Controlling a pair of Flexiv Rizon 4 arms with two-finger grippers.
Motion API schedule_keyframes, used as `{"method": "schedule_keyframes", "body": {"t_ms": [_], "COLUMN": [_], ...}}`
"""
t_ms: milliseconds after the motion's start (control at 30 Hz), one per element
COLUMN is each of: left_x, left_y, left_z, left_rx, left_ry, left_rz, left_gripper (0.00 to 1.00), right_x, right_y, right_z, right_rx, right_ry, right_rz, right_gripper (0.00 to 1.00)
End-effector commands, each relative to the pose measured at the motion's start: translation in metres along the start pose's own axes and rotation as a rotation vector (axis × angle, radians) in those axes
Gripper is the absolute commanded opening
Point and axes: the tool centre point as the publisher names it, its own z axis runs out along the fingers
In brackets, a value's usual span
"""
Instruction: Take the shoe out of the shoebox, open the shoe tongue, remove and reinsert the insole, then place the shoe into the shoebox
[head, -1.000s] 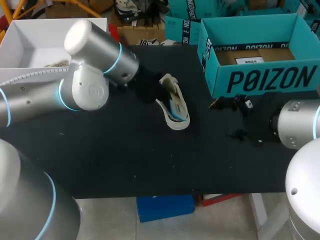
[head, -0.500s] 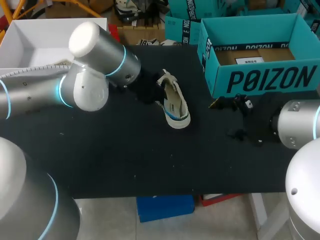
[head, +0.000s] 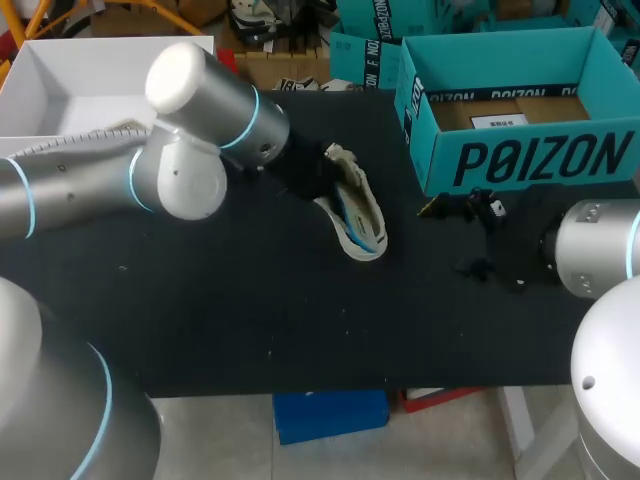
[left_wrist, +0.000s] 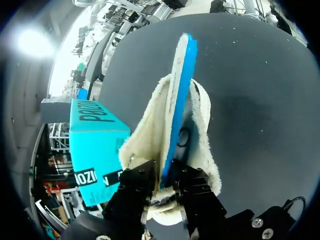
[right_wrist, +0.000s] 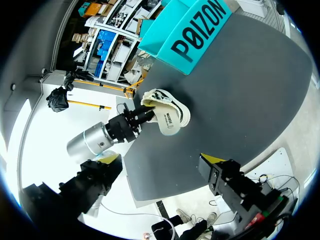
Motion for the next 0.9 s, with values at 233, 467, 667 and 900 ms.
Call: {"method": "schedule_keyframes", "body": {"t_ms": [233, 467, 667, 900], "left_x": [-0.001, -0.003, -0.001, 0.014], "left_y": [-0.019, -0.027, -0.029, -0.029], "left_z": [-0.008, -0.021, -0.041, -0.048], "left_rx": [0.128, 0.157, 0.127, 0.103], "left_ry": [-0.081, -0.082, -0.059, -0.031], "left_rz": [-0.022, 0.005, 0.027, 0.016], "left_gripper": [1.00, 1.00, 1.00, 1.00], "right_x": [-0.006, -0.006, -0.006, -0.006], "right_y": [-0.007, -0.007, -0.007, -0.007], "right_z": [0.001, 0.001, 0.001, 0.001], "right_rx": [-0.155, -0.155, -0.155, -0.155], "right_ry": [0.012, 0.012, 0.012, 0.012], "right_rz": [0.015, 0.015, 0.015, 0.015], "right_gripper": [1.00, 1.00, 1.00, 1.00]}}
